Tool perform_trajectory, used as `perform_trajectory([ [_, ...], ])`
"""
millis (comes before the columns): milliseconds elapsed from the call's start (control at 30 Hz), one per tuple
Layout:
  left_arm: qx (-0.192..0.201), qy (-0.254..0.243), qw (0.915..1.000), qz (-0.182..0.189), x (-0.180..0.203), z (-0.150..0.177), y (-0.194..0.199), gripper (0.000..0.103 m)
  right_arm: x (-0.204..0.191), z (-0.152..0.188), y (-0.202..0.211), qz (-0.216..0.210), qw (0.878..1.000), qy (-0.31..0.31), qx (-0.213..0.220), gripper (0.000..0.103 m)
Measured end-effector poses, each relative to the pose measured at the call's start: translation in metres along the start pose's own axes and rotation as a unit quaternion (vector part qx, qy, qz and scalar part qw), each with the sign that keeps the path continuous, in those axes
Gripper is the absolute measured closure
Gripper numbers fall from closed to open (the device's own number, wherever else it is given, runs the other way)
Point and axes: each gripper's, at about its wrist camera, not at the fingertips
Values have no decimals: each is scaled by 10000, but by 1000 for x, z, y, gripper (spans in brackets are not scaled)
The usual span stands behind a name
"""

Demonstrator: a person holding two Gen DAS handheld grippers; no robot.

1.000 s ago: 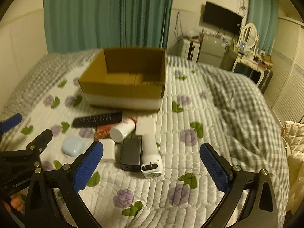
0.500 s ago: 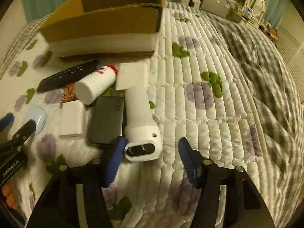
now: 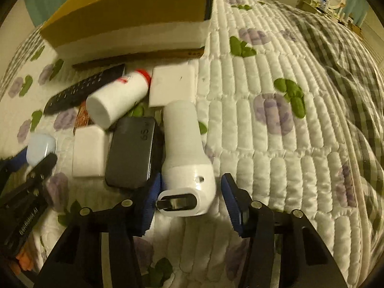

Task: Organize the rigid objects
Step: 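Grasp the light-blue earbud case with left tool while right tool grasps white cylinder, then carry earbud case into the box and release with left tool while right carries cylinder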

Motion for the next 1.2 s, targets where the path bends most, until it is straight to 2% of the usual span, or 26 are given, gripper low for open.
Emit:
perform_trajectory([
  [233, 221, 47, 9996, 153, -5, -2, 20, 52, -14, 13, -11, 93, 9999, 125, -54, 56],
  [333, 332, 28, 9993, 192, -7, -3, 30, 52, -14, 8, -1, 82, 9998, 61, 147, 56],
  [600, 712, 68, 9971, 248, -13, -17, 62, 52, -31, 7, 50, 158, 9960, 101, 870, 56],
  [800, 1086, 68, 9938, 216, -13, -33, 93, 52, -13, -7, 102, 55, 9916, 143, 1287, 56],
  [1000, 1529, 207, 9878, 219, -23, -65, 132, 52, -20, -27, 158, -26, 9841, 250, 1759, 56],
  [1200, 1875, 177, 9819, 222, -23, -104, 152, 52, -27, -63, 194, -56, 9766, 340, 2121, 56],
])
Point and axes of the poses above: each gripper's, at about its wrist camera, not at the fingertips, and y roughly against the way its jaws point, x to its right, z to its underside, and after that the axes turned 7 degrees about x, right-handed
